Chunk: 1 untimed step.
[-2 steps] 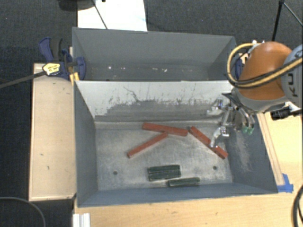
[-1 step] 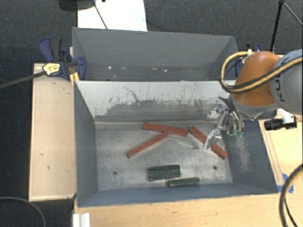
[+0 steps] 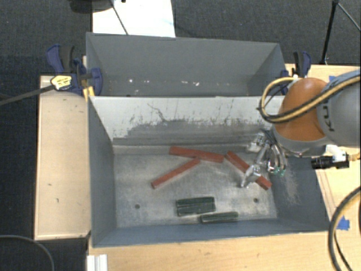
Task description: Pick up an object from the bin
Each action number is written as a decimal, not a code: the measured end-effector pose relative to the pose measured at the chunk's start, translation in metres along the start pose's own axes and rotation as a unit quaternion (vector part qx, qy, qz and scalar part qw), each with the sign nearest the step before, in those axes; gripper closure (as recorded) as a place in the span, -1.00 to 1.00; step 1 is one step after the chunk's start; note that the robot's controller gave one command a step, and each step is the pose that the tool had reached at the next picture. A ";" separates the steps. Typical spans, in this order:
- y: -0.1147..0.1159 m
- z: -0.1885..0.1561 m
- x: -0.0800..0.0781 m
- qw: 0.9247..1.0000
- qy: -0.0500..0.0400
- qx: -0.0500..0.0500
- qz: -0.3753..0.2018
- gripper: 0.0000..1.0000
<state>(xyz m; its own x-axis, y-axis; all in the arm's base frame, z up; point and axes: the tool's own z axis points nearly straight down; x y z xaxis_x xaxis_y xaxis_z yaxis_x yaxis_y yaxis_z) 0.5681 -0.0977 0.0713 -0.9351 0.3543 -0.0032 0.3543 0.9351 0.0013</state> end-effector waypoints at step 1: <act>0.015 -0.004 0.004 0.992 -0.006 0.000 0.129 1.00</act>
Offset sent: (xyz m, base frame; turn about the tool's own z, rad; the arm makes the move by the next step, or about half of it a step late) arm 0.0000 0.0000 0.0000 0.0000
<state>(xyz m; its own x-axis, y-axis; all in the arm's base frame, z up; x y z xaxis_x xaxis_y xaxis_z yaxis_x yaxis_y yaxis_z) 0.5697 -0.0817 0.0754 -0.8134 0.5815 -0.0141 0.5815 0.8136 0.0041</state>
